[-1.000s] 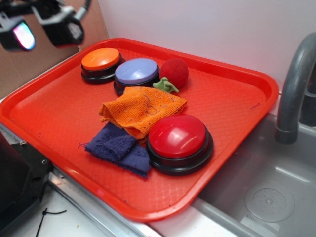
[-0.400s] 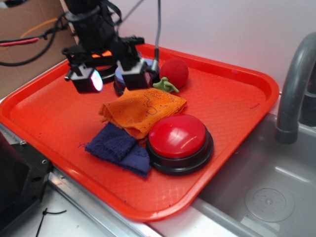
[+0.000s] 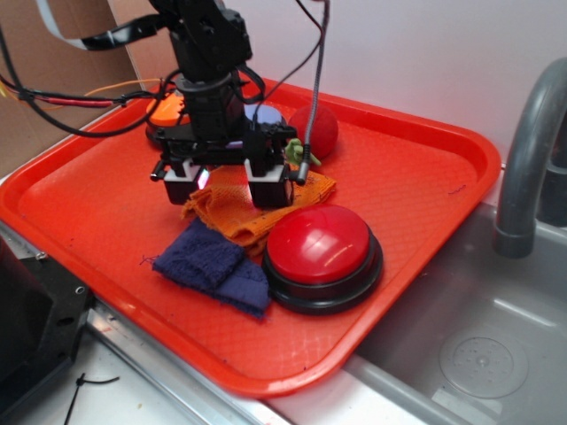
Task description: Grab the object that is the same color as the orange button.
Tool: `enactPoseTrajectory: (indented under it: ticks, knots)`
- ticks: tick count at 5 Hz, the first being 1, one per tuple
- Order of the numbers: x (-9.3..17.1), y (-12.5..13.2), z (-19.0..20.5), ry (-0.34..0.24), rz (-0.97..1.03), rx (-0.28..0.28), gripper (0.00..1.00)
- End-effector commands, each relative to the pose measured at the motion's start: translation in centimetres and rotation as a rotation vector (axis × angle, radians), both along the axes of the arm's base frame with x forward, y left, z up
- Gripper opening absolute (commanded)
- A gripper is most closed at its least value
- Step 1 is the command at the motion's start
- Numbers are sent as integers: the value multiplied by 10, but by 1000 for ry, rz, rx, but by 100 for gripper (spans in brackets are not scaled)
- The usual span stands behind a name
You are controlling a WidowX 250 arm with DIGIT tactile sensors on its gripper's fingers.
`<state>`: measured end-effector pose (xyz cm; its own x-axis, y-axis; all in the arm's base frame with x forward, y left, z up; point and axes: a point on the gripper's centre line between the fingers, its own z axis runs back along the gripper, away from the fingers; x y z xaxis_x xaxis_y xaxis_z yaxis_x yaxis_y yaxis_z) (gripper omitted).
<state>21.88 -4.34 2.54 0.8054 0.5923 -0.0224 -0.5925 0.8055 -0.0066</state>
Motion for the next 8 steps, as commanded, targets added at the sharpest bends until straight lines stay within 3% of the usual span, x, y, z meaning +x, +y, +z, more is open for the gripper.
enactPoseTrajectory:
  ticks: [1,2,3,5,7,8]
  knots:
    - [9,-6,10,-69,-43,-7,0]
    - [5,0,29,-94,-114,-21,0]
    - [0,9,56,-83,-207,-32,0]
    - [-23,43,135,-75,-560,-90,0]
    - [-57,72,176,-132,-518,-46,0]
    - [-56,73,172,-137,-534,-72,0]
